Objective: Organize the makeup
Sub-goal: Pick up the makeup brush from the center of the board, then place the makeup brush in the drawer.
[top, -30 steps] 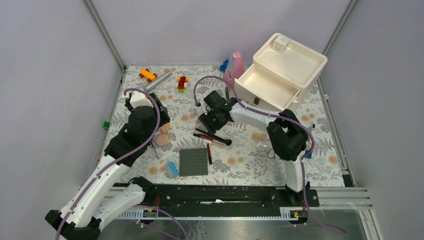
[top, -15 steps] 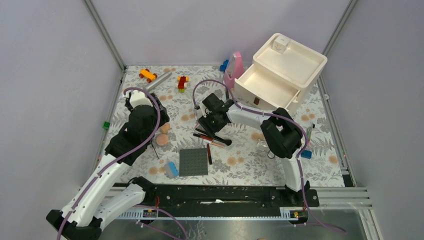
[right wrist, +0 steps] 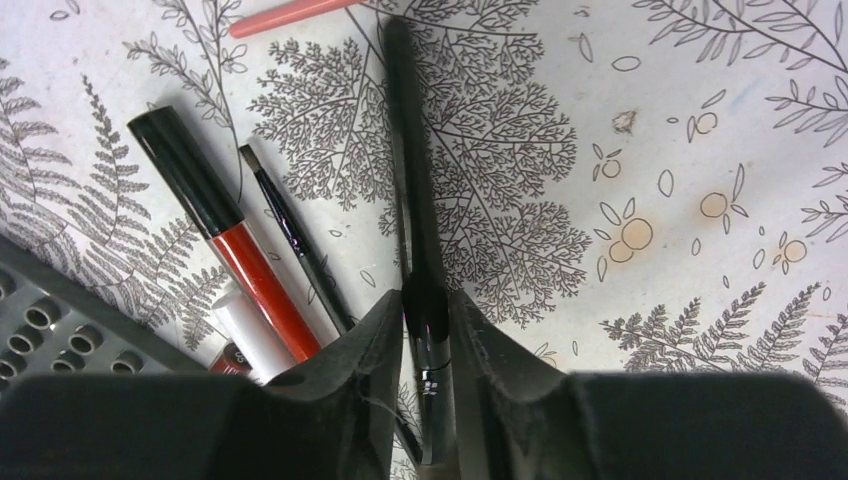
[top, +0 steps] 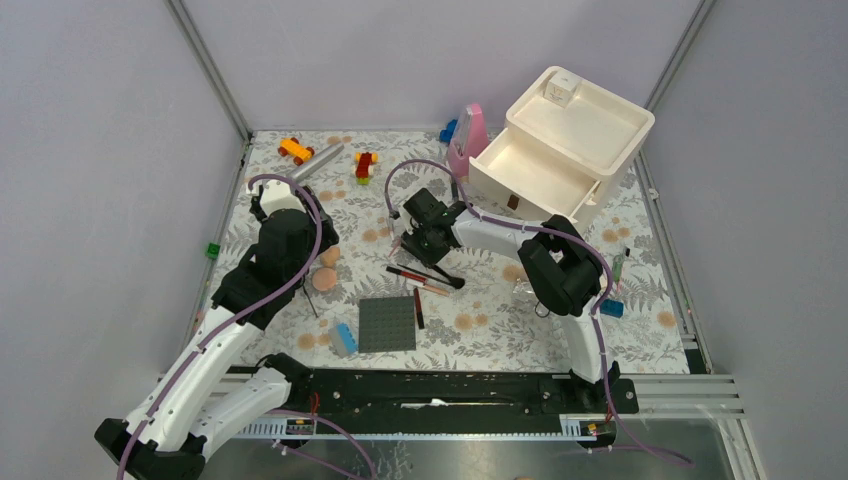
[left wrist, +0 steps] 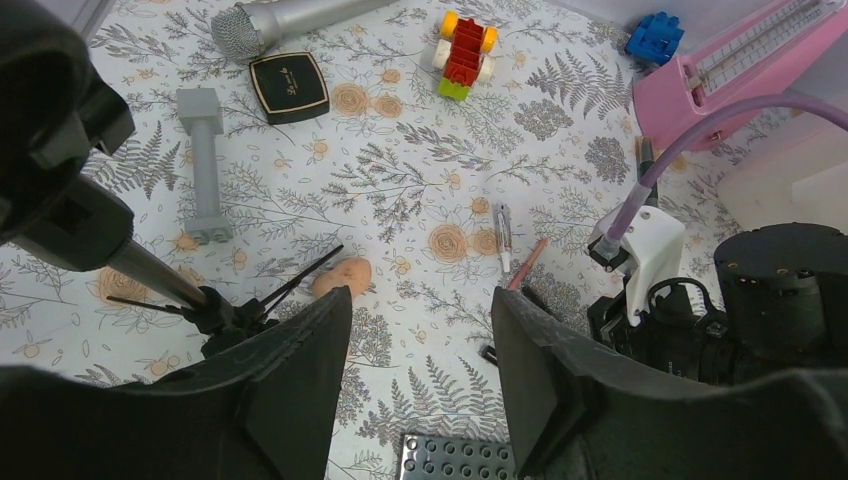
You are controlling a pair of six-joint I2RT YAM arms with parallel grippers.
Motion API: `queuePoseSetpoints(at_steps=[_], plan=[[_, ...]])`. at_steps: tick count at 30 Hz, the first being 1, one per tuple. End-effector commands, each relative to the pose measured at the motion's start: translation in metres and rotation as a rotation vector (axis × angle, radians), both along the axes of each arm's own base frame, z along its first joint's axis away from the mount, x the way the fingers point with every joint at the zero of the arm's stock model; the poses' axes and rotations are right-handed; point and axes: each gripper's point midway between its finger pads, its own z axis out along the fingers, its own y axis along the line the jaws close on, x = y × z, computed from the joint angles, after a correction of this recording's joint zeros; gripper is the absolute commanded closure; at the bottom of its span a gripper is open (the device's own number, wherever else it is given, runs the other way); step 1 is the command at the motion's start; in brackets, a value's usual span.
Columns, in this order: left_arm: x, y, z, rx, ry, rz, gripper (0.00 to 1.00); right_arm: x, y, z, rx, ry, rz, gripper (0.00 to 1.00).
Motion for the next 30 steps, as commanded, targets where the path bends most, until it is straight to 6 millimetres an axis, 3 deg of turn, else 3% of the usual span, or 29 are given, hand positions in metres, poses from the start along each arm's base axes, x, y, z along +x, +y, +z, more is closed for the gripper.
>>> queuePoseSetpoints(at_steps=[1, 5, 8, 13, 18, 21, 24, 27, 30], plan=[[0.004, -0.001, 0.009, -0.022, -0.041, 0.003, 0.41, -0.006, -0.005, -0.017, -0.050, 0.009, -0.011, 0.77], [0.004, -0.002, 0.010, -0.025, -0.043, -0.004, 0.41, 0.006, 0.001, 0.015, 0.006, -0.073, -0.034, 0.91], [0.005, -0.010, 0.012, -0.036, -0.052, -0.053, 0.41, 0.020, 0.003, 0.052, 0.047, -0.163, -0.065, 1.00], [0.006, -0.025, 0.012, -0.036, -0.050, -0.143, 0.40, 0.036, 0.002, 0.126, 0.117, -0.299, -0.122, 1.00], [0.004, -0.029, 0.012, -0.034, -0.047, -0.175, 0.35, 0.036, -0.001, 0.208, 0.231, -0.403, -0.132, 1.00], [0.002, -0.026, 0.015, -0.041, -0.067, -0.161, 0.34, 0.036, -0.015, 0.257, 0.241, -0.519, -0.108, 1.00], [-0.002, -0.022, 0.019, -0.062, -0.102, -0.150, 0.29, 0.042, -0.044, 0.289, 0.149, -0.654, -0.087, 1.00], [-0.006, -0.024, 0.024, -0.083, -0.139, -0.166, 0.25, 0.058, -0.082, 0.306, -0.011, -0.760, -0.083, 1.00], [-0.007, -0.027, 0.026, -0.090, -0.149, -0.190, 0.23, 0.077, -0.121, 0.310, -0.120, -0.771, -0.121, 1.00]])
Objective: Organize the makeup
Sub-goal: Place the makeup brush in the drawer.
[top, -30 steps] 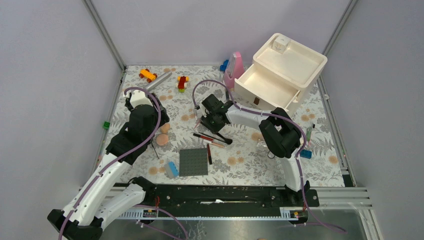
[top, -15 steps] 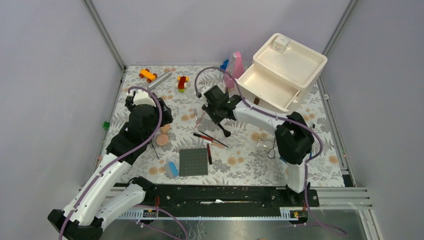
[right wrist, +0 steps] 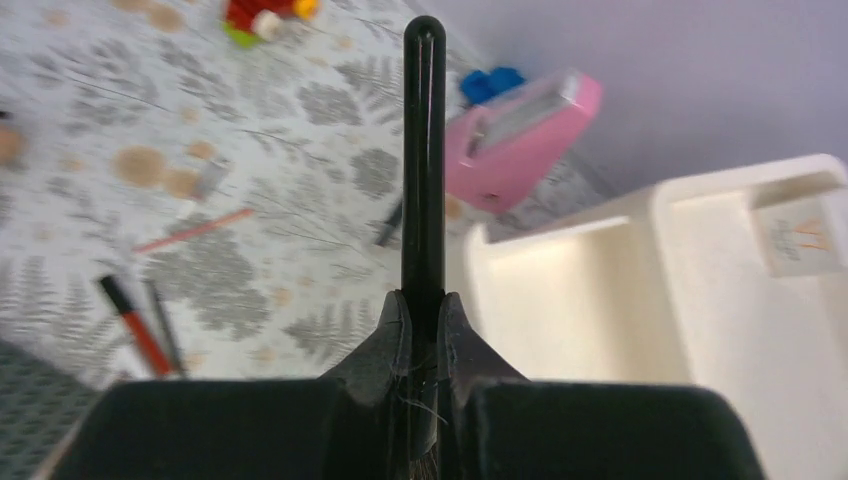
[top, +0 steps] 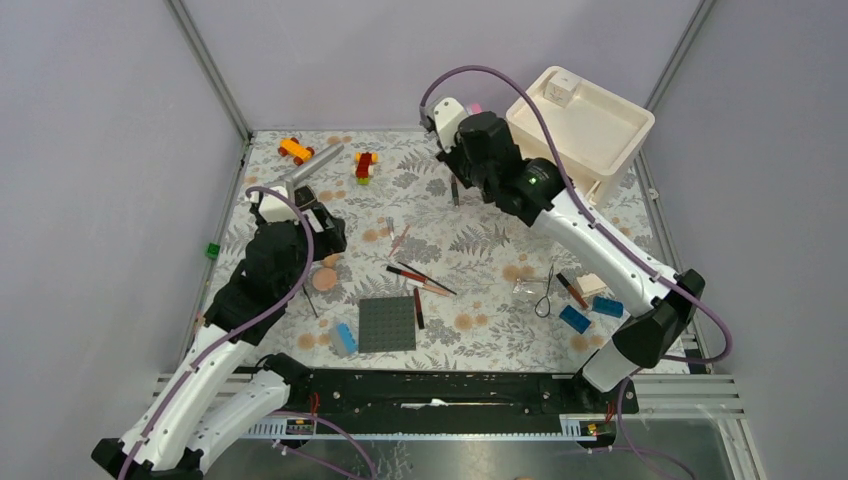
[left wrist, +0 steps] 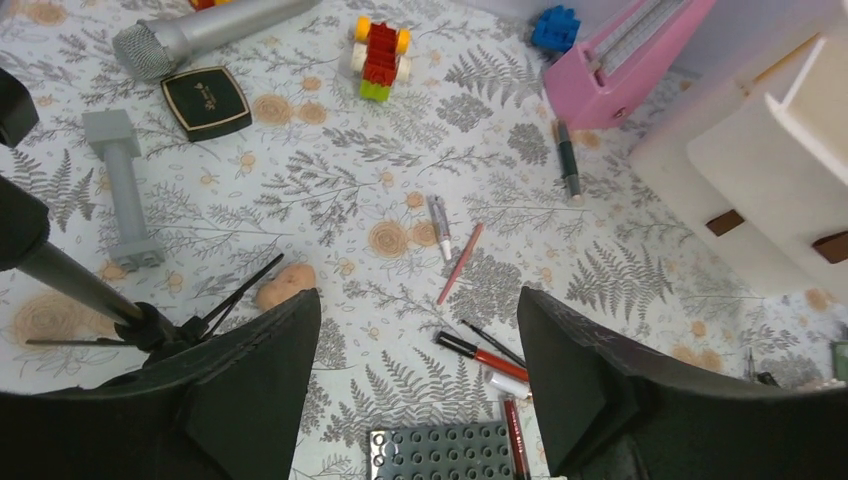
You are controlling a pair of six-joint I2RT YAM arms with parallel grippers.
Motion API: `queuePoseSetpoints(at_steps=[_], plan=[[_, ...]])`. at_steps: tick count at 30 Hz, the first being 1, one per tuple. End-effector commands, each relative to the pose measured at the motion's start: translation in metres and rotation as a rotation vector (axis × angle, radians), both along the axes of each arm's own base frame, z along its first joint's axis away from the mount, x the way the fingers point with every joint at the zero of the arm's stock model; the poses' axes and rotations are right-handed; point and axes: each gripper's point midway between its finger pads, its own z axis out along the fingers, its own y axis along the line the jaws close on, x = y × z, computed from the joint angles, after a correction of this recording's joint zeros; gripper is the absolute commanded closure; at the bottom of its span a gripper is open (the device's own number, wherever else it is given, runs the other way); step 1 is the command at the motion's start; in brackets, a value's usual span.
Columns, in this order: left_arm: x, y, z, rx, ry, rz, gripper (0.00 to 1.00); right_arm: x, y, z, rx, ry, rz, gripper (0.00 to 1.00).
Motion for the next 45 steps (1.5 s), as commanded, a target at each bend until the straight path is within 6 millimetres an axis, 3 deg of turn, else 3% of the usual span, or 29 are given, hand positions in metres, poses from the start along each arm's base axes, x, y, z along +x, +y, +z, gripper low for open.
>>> queuePoseSetpoints(at_steps=[1, 6, 9, 15, 21, 26, 30, 32, 35, 39, 42, 45], plan=[[0.004, -0.009, 0.021, -0.043, -0.085, -0.045, 0.23, 0.031, -0.075, 0.000, -0.256, -0.030, -0.124, 1.00], [0.004, -0.025, 0.021, -0.045, -0.085, -0.136, 0.23, 0.053, -0.130, -0.021, -0.425, 0.001, -0.155, 1.00], [0.003, -0.035, 0.021, -0.050, -0.087, -0.192, 0.22, 0.064, -0.149, -0.032, -0.496, 0.009, -0.155, 1.00], [0.004, -0.038, 0.019, -0.043, -0.077, -0.205, 0.22, 0.073, -0.157, -0.052, -0.499, 0.075, -0.094, 0.97], [0.005, -0.038, 0.017, -0.041, -0.073, -0.205, 0.22, 0.067, -0.165, -0.071, -0.530, 0.129, -0.099, 0.93], [0.006, -0.041, 0.015, -0.040, -0.062, -0.214, 0.21, 0.066, -0.166, -0.063, -0.502, 0.116, -0.122, 0.65], [0.006, -0.043, 0.014, -0.041, -0.056, -0.223, 0.11, 0.069, -0.164, -0.031, -0.421, 0.050, -0.171, 0.41], [0.006, -0.044, 0.013, -0.041, -0.052, -0.229, 0.04, 0.068, -0.161, -0.016, -0.370, 0.022, -0.191, 0.36], [0.007, -0.046, 0.012, -0.042, -0.048, -0.237, 0.01, 0.060, -0.148, -0.001, -0.267, 0.015, -0.172, 0.33], [0.008, -0.046, 0.010, -0.040, -0.038, -0.238, 0.01, 0.030, -0.095, 0.008, -0.050, 0.076, -0.035, 0.31], [0.009, -0.045, 0.009, -0.040, -0.037, -0.233, 0.01, -0.015, -0.034, -0.013, -0.026, 0.183, 0.169, 0.28], [0.009, -0.043, 0.010, -0.041, -0.040, -0.224, 0.01, -0.052, 0.006, -0.049, -0.080, 0.278, 0.276, 0.27]])
